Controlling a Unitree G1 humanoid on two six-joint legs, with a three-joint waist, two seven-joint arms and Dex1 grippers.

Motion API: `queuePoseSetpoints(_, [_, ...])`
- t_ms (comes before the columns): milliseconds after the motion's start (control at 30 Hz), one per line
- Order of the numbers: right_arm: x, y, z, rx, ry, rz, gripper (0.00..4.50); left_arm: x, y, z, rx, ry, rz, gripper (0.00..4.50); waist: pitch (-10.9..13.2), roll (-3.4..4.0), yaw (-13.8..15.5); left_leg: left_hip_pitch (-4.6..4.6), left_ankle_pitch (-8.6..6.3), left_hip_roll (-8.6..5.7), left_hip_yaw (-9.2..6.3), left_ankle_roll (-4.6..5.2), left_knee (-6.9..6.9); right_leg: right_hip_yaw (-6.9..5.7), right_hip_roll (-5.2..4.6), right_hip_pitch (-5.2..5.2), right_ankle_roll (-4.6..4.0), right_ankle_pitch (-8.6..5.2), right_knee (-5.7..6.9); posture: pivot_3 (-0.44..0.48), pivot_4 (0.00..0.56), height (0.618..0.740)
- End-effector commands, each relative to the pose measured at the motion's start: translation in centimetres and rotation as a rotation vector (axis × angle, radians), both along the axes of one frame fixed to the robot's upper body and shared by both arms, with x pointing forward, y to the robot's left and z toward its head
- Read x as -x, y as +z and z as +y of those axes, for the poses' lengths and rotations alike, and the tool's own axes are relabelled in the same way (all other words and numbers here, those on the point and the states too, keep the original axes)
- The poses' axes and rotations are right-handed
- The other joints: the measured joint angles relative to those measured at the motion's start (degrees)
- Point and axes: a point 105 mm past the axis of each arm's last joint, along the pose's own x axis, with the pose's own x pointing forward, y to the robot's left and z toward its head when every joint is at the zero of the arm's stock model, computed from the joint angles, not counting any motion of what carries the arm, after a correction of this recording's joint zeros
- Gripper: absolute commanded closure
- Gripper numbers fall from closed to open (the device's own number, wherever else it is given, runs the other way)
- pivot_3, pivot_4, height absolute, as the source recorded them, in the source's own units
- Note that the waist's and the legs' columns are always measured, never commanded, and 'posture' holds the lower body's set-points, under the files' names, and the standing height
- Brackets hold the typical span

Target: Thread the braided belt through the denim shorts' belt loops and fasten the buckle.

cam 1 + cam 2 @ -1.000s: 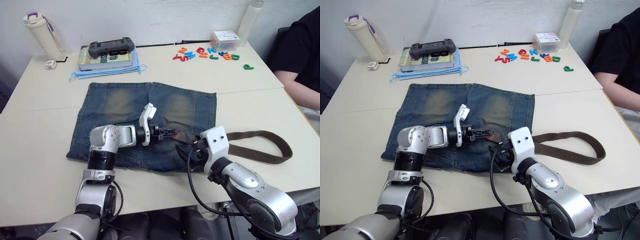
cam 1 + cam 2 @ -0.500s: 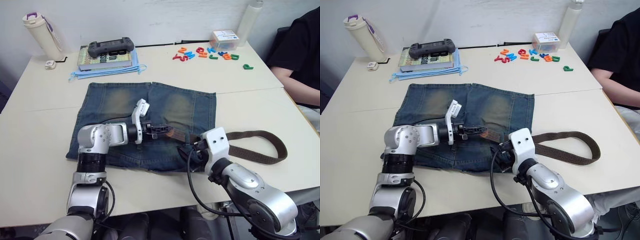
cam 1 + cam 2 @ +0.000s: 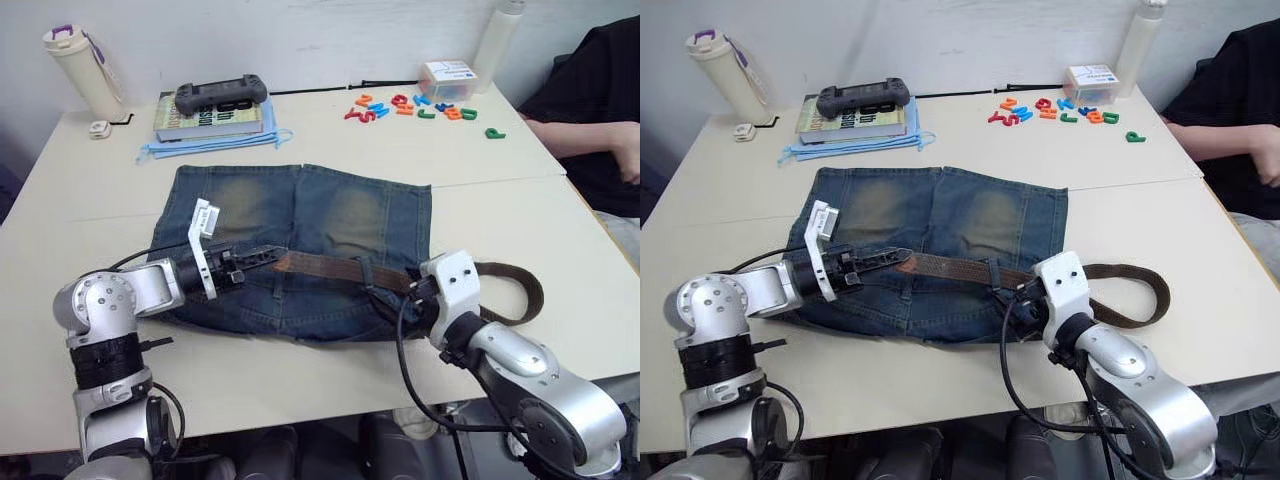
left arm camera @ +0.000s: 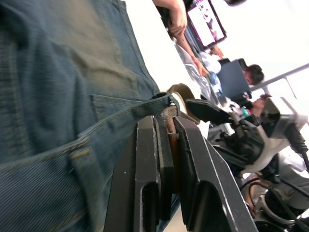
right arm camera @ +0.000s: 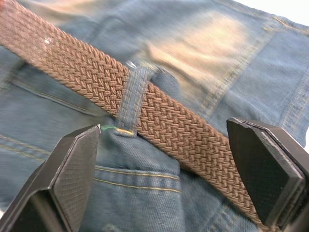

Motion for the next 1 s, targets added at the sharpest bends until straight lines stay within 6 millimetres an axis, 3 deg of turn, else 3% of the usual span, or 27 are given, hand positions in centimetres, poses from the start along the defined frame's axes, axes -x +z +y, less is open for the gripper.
queuePoseSetpoints(33, [1.4,2.6,1.0,0.008,0.084,-0.123,0.0,0.7,0.6,0.6,0.027,0.011,-0.036,4.46,0.0,0.0,0.11,0.0,0.0,0.0,0.0,0.0,0.0,0.0,0.0,0.0,0.0,0.0,0.0,0.0,0.15,0.731])
queuePoseSetpoints(167, [1.9,3.9,2.9,0.072,0.179,-0.206,0.0,0.9,0.7,0.8,0.078,0.026,-0.023,4.46,0.01,-0.01,-0.12,0.0,0.0,0.02,0.01,-0.01,-0.02,0.01,0.01,-0.04,-0.01,0.0,0.0,0.0,0.15,0.731])
queuePoseSetpoints(300, [2.4,3.6,4.9,0.204,0.267,-0.264,0.0,1.5,0.8,1.3,0.109,0.037,-0.011,4.46,0.02,-0.02,-0.31,0.0,-0.02,0.05,0.0,-0.06,-0.02,-0.01,0.01,-0.06,-0.03,-0.02,0.02,0.0,0.15,0.731])
queuePoseSetpoints(467, [2.3,3.1,5.7,0.137,0.25,-0.262,0.0,2.0,0.6,1.4,0.102,0.049,0.009,4.46,0.01,-0.06,-0.27,0.0,-0.03,0.04,0.01,-0.06,-0.03,-0.02,0.0,-0.07,-0.05,-0.03,0.0,0.0,0.15,0.731])
queuePoseSetpoints(567, [2.4,2.4,4.0,-0.074,0.177,-0.098,0.0,2.1,0.6,0.9,0.106,0.042,0.009,4.46,-0.01,-0.09,-0.06,0.0,-0.03,0.04,0.0,-0.06,-0.01,-0.03,0.0,-0.04,-0.05,-0.03,0.0,0.0,0.15,0.731])
queuePoseSetpoints(700, [3.7,2.5,3.6,-0.496,0.214,0.129,0.0,2.1,0.7,0.0,0.127,0.027,0.004,4.46,0.0,-0.08,0.51,0.01,-0.04,0.04,-0.05,-0.05,0.04,-0.06,0.01,0.04,-0.05,-0.02,0.0,0.0,0.15,0.731])
queuePoseSetpoints(833, [6.4,2.9,5.1,-0.806,0.351,0.446,0.0,1.9,0.9,-1.1,0.144,0.015,-0.002,4.46,0.03,-0.1,0.28,0.07,-0.03,0.04,-0.05,-0.05,0.0,-0.06,-0.02,0.11,-0.08,-0.02,-0.03,0.0,0.15,0.731])
queuePoseSetpoints(1000, [4.4,2.0,6.5,-1.093,0.228,0.692,0.0,1.8,1.2,-1.9,0.161,0.014,-0.009,4.46,0.04,-0.12,-0.2,0.09,-0.04,0.22,-0.05,-0.16,-0.04,-0.1,0.0,0.08,-0.13,-0.05,0.01,0.0,0.15,0.731])
